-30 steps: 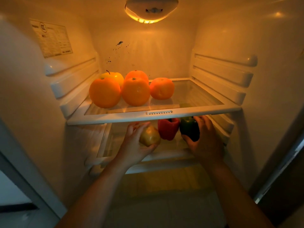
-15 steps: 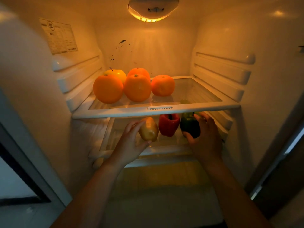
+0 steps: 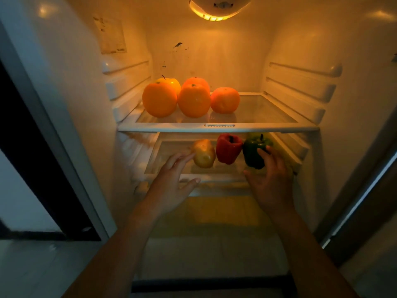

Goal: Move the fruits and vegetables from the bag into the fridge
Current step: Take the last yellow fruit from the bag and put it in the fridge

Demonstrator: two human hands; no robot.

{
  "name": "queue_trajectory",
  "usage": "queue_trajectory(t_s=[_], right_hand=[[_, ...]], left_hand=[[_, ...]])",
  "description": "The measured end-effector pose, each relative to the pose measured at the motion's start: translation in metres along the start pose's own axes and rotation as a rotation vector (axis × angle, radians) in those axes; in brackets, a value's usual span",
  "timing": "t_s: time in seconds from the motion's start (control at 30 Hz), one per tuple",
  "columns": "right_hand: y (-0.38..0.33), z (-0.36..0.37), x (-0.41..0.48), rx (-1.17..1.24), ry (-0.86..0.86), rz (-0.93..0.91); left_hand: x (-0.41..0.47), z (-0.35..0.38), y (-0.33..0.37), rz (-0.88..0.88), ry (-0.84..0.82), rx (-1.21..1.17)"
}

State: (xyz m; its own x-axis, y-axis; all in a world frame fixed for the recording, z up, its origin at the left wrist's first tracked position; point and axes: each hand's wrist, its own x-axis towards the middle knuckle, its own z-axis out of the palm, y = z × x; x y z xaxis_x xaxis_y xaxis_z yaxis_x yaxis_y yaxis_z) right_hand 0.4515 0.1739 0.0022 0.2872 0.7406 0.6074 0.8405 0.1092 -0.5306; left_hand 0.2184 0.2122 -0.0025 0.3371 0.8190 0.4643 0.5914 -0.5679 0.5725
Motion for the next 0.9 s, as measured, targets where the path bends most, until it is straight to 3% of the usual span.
queue_trajectory(t_s=[0.4, 0.53, 0.9], right_hand=[[-0.034, -0.023, -0.069, 0.082, -0.161, -0.074], [-0.062, -0.041, -0.109, 0.054, -0.170, -0.092], [-0.130, -0.129, -0.208, 0.081, -0.164, -0.153]], left_hand=[[-0.063, -0.040, 0.023, 0.005, -0.024, 0.103], [-0.104, -0.063, 0.032, -0.018, -0.102, 0.131], [-0.201, -0.127, 0.077, 0.083, -0.123, 0.174]])
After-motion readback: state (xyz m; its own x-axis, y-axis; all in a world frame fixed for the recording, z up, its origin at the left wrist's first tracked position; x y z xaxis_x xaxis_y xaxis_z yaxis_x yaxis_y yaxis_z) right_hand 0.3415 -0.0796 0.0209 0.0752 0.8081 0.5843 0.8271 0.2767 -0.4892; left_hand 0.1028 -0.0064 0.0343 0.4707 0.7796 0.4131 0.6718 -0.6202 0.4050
